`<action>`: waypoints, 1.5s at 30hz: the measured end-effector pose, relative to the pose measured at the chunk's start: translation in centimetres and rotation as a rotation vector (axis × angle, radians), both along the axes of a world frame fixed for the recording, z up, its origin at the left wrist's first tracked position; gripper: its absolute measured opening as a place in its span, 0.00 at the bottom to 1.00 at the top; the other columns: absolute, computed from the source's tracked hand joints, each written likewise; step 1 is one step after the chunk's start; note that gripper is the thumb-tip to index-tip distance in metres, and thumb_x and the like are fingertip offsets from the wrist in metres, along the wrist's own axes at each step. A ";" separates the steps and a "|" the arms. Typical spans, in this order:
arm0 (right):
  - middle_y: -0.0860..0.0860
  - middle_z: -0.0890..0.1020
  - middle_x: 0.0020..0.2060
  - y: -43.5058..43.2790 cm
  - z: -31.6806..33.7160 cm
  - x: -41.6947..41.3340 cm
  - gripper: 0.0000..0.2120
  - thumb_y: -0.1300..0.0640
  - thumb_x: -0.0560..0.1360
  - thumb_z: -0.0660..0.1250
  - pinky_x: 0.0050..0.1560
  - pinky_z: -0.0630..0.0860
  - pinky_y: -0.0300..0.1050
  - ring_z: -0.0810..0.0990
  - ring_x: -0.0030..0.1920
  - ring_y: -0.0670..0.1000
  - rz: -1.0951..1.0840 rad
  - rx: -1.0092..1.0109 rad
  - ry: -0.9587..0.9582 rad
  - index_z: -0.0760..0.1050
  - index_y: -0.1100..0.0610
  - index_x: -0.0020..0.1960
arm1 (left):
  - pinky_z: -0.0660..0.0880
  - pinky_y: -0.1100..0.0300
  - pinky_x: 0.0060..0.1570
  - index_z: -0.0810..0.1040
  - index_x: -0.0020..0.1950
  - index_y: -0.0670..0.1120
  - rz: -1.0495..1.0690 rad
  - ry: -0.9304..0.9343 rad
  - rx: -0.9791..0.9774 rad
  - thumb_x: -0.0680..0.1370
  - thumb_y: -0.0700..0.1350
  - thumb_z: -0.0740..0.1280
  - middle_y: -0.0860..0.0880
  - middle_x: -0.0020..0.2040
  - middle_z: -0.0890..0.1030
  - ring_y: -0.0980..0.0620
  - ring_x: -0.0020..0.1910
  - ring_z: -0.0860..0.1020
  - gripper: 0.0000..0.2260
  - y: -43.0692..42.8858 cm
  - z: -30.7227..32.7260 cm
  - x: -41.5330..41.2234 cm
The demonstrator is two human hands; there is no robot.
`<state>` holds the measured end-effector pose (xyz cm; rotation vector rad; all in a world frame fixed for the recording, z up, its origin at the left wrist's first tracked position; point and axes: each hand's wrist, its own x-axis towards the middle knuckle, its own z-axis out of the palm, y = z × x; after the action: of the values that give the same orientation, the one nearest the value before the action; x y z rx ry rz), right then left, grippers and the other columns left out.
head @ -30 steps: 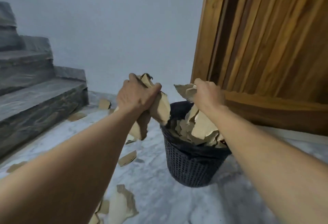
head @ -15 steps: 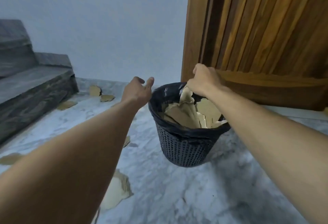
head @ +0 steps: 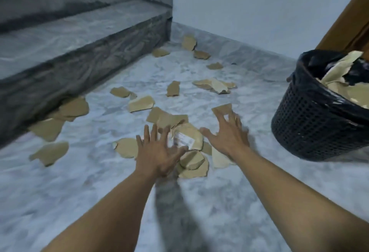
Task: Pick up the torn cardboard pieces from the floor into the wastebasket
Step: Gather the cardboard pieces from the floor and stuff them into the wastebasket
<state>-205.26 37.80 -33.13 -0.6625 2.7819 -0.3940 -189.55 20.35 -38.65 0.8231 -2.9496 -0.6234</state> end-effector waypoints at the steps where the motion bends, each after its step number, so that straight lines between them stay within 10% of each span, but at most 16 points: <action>1: 0.51 0.37 0.81 -0.4 -1.7 0.8 0.48 0.16 0.65 0.53 0.71 0.49 0.76 0.40 0.80 0.64 -0.010 0.051 -0.080 0.37 0.30 0.77 | 0.38 0.38 0.76 0.45 0.82 0.61 -0.017 -0.022 -0.024 0.67 0.84 0.43 0.44 0.84 0.45 0.42 0.82 0.38 0.49 -0.8 -1.1 0.9; 4: 0.52 0.30 0.79 -1.3 -5.5 3.3 0.57 0.09 0.51 0.49 0.68 0.40 0.79 0.34 0.78 0.66 -0.056 0.089 -0.178 0.27 0.25 0.71 | 0.35 0.37 0.76 0.38 0.82 0.60 -0.058 -0.096 -0.054 0.65 0.84 0.40 0.43 0.83 0.38 0.41 0.80 0.33 0.50 -3.7 -3.0 2.0; 15: 0.55 0.34 0.80 -12.4 -8.4 0.4 0.56 0.09 0.50 0.46 0.66 0.31 0.79 0.31 0.77 0.67 0.102 0.109 -0.006 0.34 0.26 0.74 | 0.31 0.30 0.71 0.28 0.77 0.65 0.143 -0.043 -0.118 0.55 0.89 0.46 0.43 0.81 0.33 0.37 0.79 0.31 0.58 -12.2 -5.2 0.4; 25: 0.56 0.70 0.69 -17.3 -10.9 -3.3 0.42 0.19 0.66 0.51 0.61 0.60 0.63 0.66 0.65 0.62 0.047 0.033 0.425 0.63 0.38 0.74 | 0.29 0.26 0.67 0.27 0.75 0.68 -0.048 -0.047 -0.136 0.49 0.89 0.55 0.47 0.79 0.27 0.35 0.77 0.28 0.64 -23.6 -3.4 -9.7; 28: 0.60 0.72 0.63 -17.7 -10.9 -4.8 0.47 0.21 0.65 0.55 0.59 0.64 0.60 0.69 0.61 0.63 0.019 0.002 0.441 0.60 0.43 0.77 | 0.36 0.24 0.69 0.34 0.77 0.71 -0.137 -0.237 -0.173 0.51 0.90 0.49 0.50 0.83 0.37 0.35 0.80 0.36 0.59 -24.4 -4.1 -11.9; 33: 0.57 0.70 0.57 -18.3 -9.4 -5.4 0.46 0.23 0.63 0.57 0.49 0.70 0.54 0.76 0.56 0.62 0.005 0.015 0.273 0.62 0.49 0.73 | 0.65 0.38 0.60 0.63 0.74 0.64 -0.107 -0.049 -0.331 0.57 0.89 0.49 0.44 0.70 0.68 0.38 0.68 0.65 0.51 -22.3 -3.6 -10.7; 45: 0.51 0.73 0.51 -9.1 -6.1 -1.1 0.25 0.39 0.68 0.63 0.40 0.66 0.48 0.78 0.50 0.61 0.147 -0.021 0.096 0.66 0.50 0.60 | 0.68 0.55 0.41 0.66 0.51 0.61 -0.012 0.115 0.120 0.57 0.71 0.71 0.56 0.47 0.74 0.49 0.45 0.76 0.29 -10.8 -1.1 -6.1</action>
<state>-206.39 28.68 -39.23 -0.9068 2.7977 -0.3717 -195.60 9.60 -39.72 0.7502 -2.8389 -0.8263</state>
